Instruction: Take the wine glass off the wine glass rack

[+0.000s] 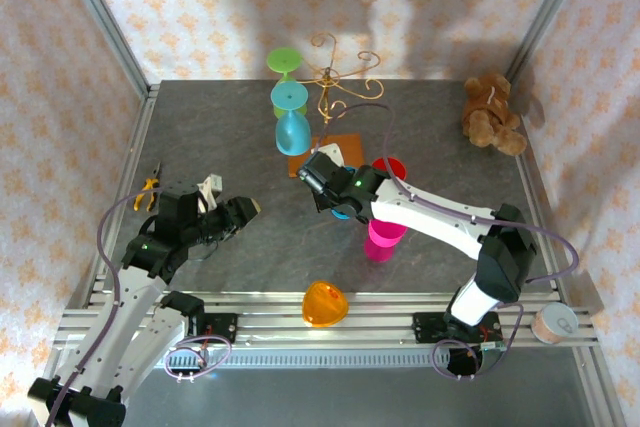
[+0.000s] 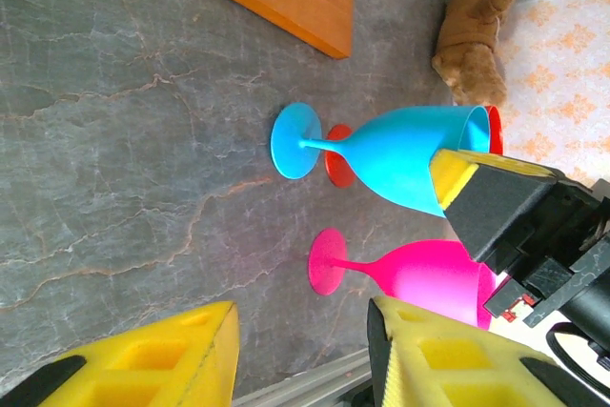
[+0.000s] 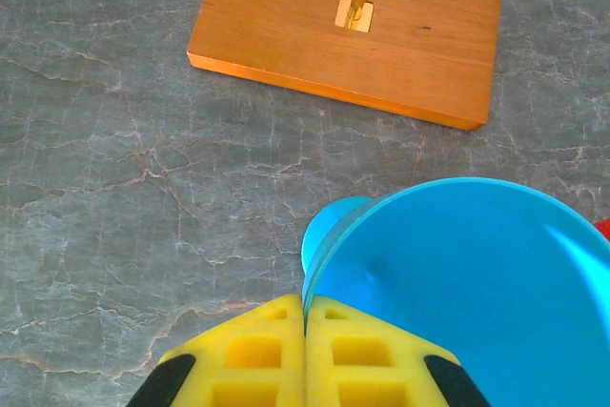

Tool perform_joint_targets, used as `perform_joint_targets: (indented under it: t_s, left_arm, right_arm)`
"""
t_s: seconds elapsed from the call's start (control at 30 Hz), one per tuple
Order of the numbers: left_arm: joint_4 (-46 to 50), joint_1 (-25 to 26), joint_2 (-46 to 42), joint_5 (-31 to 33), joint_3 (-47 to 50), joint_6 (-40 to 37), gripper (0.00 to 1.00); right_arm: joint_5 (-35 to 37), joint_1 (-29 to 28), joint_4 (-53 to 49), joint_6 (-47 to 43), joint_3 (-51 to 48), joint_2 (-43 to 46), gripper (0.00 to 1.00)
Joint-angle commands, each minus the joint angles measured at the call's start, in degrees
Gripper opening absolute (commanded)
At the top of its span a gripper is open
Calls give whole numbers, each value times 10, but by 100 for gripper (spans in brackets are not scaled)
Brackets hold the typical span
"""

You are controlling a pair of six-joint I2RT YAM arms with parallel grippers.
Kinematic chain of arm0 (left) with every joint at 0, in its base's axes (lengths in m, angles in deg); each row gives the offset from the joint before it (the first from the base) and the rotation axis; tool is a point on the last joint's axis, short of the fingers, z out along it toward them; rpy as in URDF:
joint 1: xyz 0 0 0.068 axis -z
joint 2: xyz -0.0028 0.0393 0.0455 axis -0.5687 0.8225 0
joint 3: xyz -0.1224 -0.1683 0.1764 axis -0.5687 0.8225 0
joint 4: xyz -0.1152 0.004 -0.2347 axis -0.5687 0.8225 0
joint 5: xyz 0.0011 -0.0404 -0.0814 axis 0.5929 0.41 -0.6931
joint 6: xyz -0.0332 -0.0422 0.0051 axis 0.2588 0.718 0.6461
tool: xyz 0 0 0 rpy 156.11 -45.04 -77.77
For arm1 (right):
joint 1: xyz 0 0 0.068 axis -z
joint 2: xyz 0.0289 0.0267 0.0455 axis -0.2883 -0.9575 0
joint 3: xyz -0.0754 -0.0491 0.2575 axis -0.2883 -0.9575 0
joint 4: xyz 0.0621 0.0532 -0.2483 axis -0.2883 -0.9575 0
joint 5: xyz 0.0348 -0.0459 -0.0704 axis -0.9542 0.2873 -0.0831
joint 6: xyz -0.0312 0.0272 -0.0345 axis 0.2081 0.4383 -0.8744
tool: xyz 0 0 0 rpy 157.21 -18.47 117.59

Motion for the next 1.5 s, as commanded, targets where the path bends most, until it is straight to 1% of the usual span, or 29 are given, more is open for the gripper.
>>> perform_joint_targets:
  t_s: [0.0,0.27,0.5,0.6,0.67,0.83,0.97,1.1,1.23,1.4,1.47]
  left_arm:
    - [8,-2,-3,10,-17,-16,40]
    - [4,-2,-2,10,-16,-16,40]
    - [6,-2,-2,10,-17,-17,40]
    - [7,-2,-3,11,-18,-17,40]
    - [9,-2,-4,12,-21,-19,40]
    - [11,-2,-3,13,-28,-21,40]
    - [12,-2,-3,14,-42,-17,40]
    - [22,-2,6,18,-85,-15,41]
    - [58,-2,36,35,-159,-36,41]
    - [74,-3,83,47,-248,-54,41]
    - [81,-3,111,52,-292,-65,41]
  right_arm:
    - [26,3,2,1,5,-7,6]
    - [27,3,-7,-1,16,-2,19]
    - [36,3,-18,-9,33,3,27]
    - [42,3,-25,-17,44,14,36]
    - [49,3,-30,-25,52,26,40]
    - [57,2,-53,-29,71,55,40]
    - [42,3,-75,-15,78,93,41]
    - [11,2,-97,3,92,142,46]
    - [-24,3,-132,21,136,176,49]
    - [-52,10,-171,14,245,172,50]
    - [-92,25,-178,8,295,155,51]
